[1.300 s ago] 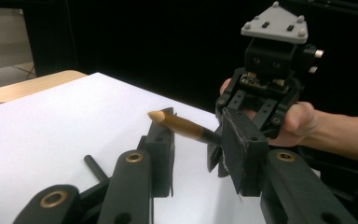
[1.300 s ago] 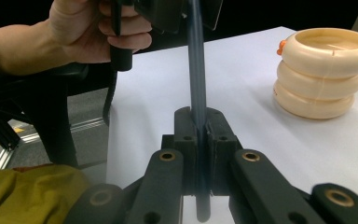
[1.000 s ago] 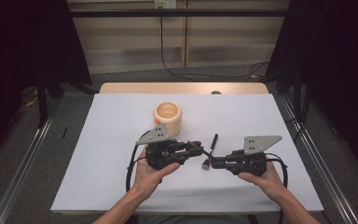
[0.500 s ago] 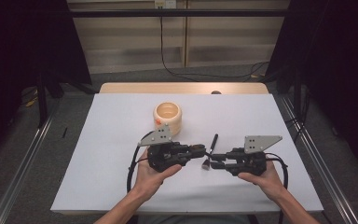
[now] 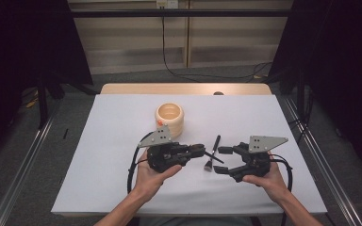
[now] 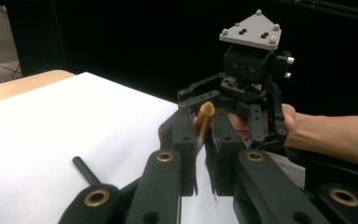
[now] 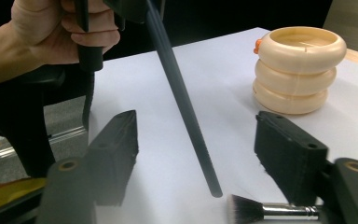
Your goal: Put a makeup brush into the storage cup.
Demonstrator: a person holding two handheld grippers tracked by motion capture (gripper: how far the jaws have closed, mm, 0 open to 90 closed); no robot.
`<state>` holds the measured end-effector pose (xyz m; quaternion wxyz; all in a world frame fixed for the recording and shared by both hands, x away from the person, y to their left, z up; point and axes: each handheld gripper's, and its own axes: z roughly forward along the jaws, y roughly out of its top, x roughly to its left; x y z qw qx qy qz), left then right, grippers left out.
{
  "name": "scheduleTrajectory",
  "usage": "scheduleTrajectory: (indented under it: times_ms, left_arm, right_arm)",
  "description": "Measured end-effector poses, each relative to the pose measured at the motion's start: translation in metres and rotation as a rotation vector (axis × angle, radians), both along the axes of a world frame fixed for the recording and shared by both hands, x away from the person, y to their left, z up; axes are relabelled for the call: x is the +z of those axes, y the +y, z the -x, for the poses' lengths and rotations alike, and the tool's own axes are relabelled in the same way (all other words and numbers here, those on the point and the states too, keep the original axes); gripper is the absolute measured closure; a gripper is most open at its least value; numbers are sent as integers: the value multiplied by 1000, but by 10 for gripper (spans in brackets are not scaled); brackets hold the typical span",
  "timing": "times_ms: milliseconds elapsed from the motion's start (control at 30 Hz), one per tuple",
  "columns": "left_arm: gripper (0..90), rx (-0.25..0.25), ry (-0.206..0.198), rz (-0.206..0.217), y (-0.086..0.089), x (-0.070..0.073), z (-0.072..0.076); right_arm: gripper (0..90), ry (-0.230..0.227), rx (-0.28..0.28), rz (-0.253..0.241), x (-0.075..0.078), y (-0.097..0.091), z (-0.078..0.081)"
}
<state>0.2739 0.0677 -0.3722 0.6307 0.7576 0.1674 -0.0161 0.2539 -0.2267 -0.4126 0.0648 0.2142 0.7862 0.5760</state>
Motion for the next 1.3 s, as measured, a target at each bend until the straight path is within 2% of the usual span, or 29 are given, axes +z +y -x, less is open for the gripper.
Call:
scheduleTrajectory:
  times_ms: [133, 200, 433, 733, 900, 1133, 1300]
  left_arm:
    - [836, 9, 2, 2, 1, 0, -1]
    - [836, 14, 1, 1, 1, -1, -1]
    - [836, 28, 2, -5, 4, 0, -1]
    - [836, 41, 7, -8, 8, 1, -2]
    - [836, 48, 7, -14, 12, 2, -2]
    - [836, 71, 4, -20, 20, 5, -4]
    - [837, 91, 3, -22, 28, 9, -5]
  right_arm:
    - [182, 0, -32, -9, 1, -1, 0]
    - [99, -1, -58, -7, 1, -1, 0]
    - [1, -13, -107, -16, 2, -4, 1]
    - [9, -34, -181, -8, 1, -7, 5]
    - [9, -44, -190, -10, 1, -9, 6]
    - [9, -56, -233, -6, 0, -16, 9]
    - [8, -60, -271, -24, 0, -24, 12]
